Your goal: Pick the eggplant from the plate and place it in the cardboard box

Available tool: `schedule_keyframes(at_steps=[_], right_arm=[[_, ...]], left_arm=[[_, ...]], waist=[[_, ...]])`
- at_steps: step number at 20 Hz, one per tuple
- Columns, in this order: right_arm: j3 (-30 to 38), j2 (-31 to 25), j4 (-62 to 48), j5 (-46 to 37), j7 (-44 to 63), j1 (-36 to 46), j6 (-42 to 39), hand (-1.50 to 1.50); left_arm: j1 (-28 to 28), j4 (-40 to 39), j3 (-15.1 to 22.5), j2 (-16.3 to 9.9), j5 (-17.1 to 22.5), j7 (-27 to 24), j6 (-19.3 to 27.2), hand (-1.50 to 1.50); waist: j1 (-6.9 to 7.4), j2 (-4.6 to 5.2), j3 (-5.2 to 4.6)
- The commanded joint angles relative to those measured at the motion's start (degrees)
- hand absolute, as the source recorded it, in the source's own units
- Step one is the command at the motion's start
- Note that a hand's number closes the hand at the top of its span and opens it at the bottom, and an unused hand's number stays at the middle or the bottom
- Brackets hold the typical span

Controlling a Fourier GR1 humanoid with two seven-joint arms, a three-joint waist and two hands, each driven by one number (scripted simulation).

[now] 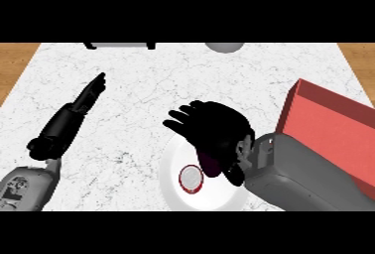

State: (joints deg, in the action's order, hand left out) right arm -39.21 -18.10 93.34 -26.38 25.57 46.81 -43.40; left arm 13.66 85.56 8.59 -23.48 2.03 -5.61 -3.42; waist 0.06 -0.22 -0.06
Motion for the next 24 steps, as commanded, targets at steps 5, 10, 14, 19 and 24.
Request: schedule_keyframes(at_steps=[5,10,14,19,24], right_arm=[[-0.5,8.8,2.2,-3.1,11.6,-5.7,-7.3,-1.5],[-2.8,8.8,-1.1,-10.5,7.0,-8.6,-4.5,-1.5],[-2.7,12.5,-6.5,-16.3,6.3,-5.7,-1.4,-1.5],[-5.0,12.3,-7.7,-22.2,1.2,-10.5,2.6,-1.5],[-1.7,9.1,-8.7,-24.8,-1.7,-8.7,-1.7,-1.5]], left_arm=[[-1.4,1.2,-2.5,0.4,-0.7,0.0,-2.6,0.0],[0.0,1.5,-1.9,3.1,-3.6,0.9,-1.9,0.0],[-2.2,2.8,-1.3,4.3,-5.3,0.0,-1.9,0.0],[-1.7,1.8,-3.2,5.1,-6.0,0.7,-2.9,0.0],[-3.5,7.9,-4.9,4.0,-4.4,4.9,-5.4,0.0]], waist=[[0.0,0.1,0.04],[0.06,0.19,0.06],[0.34,0.23,0.06],[0.08,0.23,0.06],[0.28,0.14,0.07]])
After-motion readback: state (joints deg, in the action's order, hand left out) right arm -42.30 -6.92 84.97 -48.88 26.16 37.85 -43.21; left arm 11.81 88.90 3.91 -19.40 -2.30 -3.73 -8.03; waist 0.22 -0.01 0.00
